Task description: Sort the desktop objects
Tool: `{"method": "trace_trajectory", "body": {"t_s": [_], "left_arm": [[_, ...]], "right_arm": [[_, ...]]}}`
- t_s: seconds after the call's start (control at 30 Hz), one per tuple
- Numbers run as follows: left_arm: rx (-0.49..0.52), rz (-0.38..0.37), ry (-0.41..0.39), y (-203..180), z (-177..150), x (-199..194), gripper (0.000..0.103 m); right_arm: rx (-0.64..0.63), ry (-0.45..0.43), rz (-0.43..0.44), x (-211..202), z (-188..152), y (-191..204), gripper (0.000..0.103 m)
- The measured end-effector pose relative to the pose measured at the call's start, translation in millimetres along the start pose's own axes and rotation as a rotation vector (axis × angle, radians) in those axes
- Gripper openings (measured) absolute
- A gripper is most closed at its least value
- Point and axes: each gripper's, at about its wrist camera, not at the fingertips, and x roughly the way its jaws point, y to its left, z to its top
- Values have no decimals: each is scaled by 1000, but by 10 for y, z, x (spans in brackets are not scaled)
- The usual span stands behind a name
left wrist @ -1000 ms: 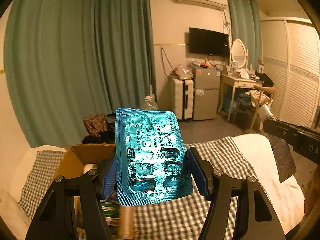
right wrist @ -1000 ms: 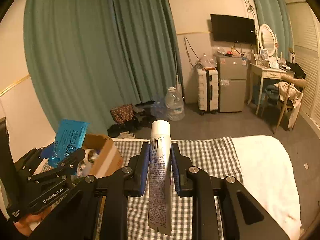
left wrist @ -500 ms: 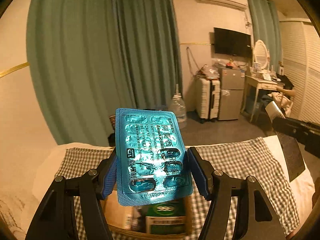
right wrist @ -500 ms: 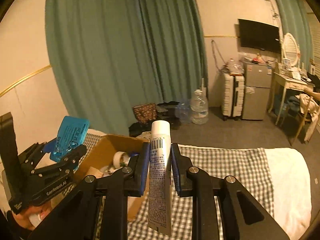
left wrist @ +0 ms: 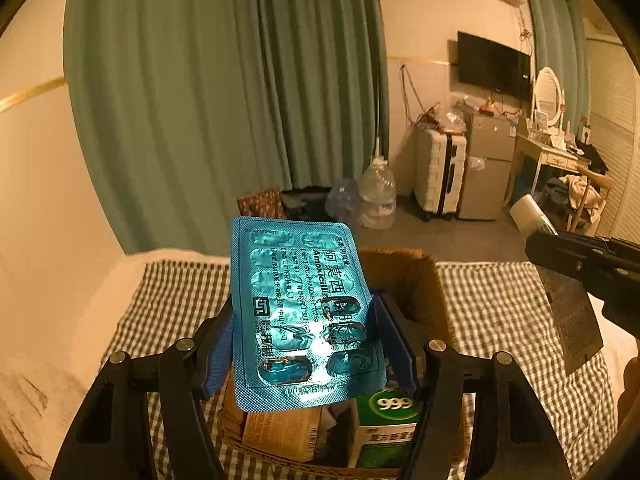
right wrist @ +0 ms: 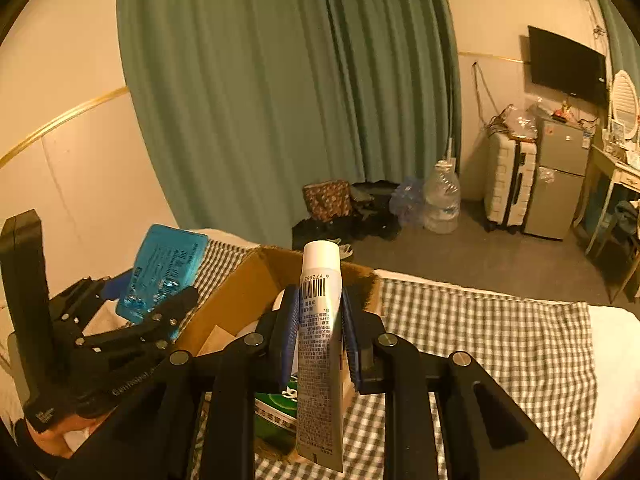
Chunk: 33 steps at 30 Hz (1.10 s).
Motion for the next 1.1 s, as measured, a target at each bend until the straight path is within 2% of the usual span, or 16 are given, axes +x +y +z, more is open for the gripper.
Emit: {"method": "trace_trajectory", "body": {"t_s": [0.33, 0.4, 0.47, 0.5, 0.6, 0.67, 0.73, 0.8, 0.87, 1.0, 1.1], "left_arm": [[-5, 25, 110, 218, -221, 595, 67], [6, 17, 129, 222, -275, 689, 69], [31, 40, 133, 199, -320, 758, 70], [46, 55, 134, 189, -342, 788, 71], [62, 74, 132, 160, -376, 824, 81], [63, 73, 129, 154, -372, 821, 82], [50, 66, 123, 168, -335, 785, 86], [31, 54, 107, 173, -281, 711, 95], [21, 43, 87, 153, -217, 614, 96], [25, 32, 63, 37, -93, 433, 98], [34, 22, 26, -108, 13, 210, 103]], "right_arm": [[-18, 76, 36, 727, -127, 208, 21], [-19, 93, 42, 853, -169, 224, 22], [-19, 110, 42, 998, -194, 206, 24], [-20, 119, 41, 1054, -206, 191, 29], [6, 108, 28, 1135, -232, 99, 56], [40, 94, 32, 1132, -242, 9, 57], [55, 91, 16, 1122, -228, -47, 57], [75, 92, 8, 1101, -197, -107, 57], [92, 93, 8, 1047, -152, -174, 57], [75, 56, -17, 769, -87, -201, 57], [69, 16, -31, 455, -31, -268, 62]]}}
